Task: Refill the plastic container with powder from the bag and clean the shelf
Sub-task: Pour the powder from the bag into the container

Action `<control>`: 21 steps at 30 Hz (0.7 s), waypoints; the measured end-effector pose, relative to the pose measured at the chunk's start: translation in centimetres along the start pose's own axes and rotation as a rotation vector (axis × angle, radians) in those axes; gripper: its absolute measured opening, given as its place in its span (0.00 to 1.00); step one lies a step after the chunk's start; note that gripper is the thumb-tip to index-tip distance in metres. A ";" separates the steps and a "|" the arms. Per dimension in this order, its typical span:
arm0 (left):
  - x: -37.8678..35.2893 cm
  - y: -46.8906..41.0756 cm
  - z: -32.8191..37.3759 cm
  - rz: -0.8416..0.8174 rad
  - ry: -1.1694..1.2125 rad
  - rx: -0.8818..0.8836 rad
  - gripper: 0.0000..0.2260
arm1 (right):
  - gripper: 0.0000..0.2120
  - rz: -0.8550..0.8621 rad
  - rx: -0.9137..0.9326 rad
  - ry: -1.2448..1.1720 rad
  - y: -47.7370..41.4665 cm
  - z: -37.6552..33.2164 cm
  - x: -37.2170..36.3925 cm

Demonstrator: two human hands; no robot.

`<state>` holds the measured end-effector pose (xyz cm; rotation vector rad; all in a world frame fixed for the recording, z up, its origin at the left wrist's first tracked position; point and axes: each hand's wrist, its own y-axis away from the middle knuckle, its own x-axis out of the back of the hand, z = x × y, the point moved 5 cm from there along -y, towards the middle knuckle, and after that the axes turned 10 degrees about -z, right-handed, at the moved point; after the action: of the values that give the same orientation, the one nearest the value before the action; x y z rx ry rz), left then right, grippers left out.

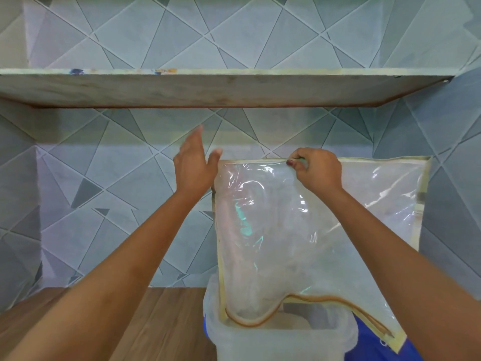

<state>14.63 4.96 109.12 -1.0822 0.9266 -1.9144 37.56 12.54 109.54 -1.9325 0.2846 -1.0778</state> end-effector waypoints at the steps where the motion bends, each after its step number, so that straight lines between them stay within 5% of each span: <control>1: 0.5 0.1 1.2 0.047 -0.022 -0.112 0.27 | 0.09 0.002 -0.003 0.001 0.0 -0.1 0.0; 2: 0.1 0.1 2.0 -0.007 -0.073 -0.197 0.29 | 0.09 0.009 -0.006 -0.004 0.1 -0.2 0.1; 5: -4.0 1.2 2.2 -0.737 -0.180 -0.174 0.33 | 0.09 0.017 0.004 -0.015 0.2 -0.5 -0.2; 6: -4.1 1.1 2.0 -0.746 -0.130 -0.138 0.33 | 0.08 0.016 0.009 -0.007 0.3 -0.5 -0.3; 9: -0.9 0.4 1.9 -0.088 -0.073 -0.159 0.31 | 0.09 0.051 -0.010 -0.024 0.7 -0.2 -0.2; 10: -1.2 0.5 2.2 -0.135 -0.116 -0.221 0.31 | 0.09 0.062 -0.023 -0.028 0.7 -0.2 0.0; 13: -4.9 2.1 1.5 -0.761 -0.177 -0.221 0.28 | 0.10 0.057 -0.030 -0.013 0.5 -0.3 0.2; 14: -4.7 2.0 1.2 -0.680 -0.127 -0.201 0.29 | 0.09 0.057 -0.026 -0.005 0.6 -0.4 0.1; 17: -0.8 1.4 -0.1 -0.004 0.172 -0.030 0.28 | 0.10 0.117 -0.064 -0.039 0.9 0.0 0.4; 21: -0.6 3.8 -5.0 0.185 0.338 0.363 0.30 | 0.11 0.200 -0.180 -0.028 0.8 0.6 1.6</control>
<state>11.30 4.83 103.80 -0.4551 0.7817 -2.0401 39.13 11.48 109.69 -2.0261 0.5631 -0.9182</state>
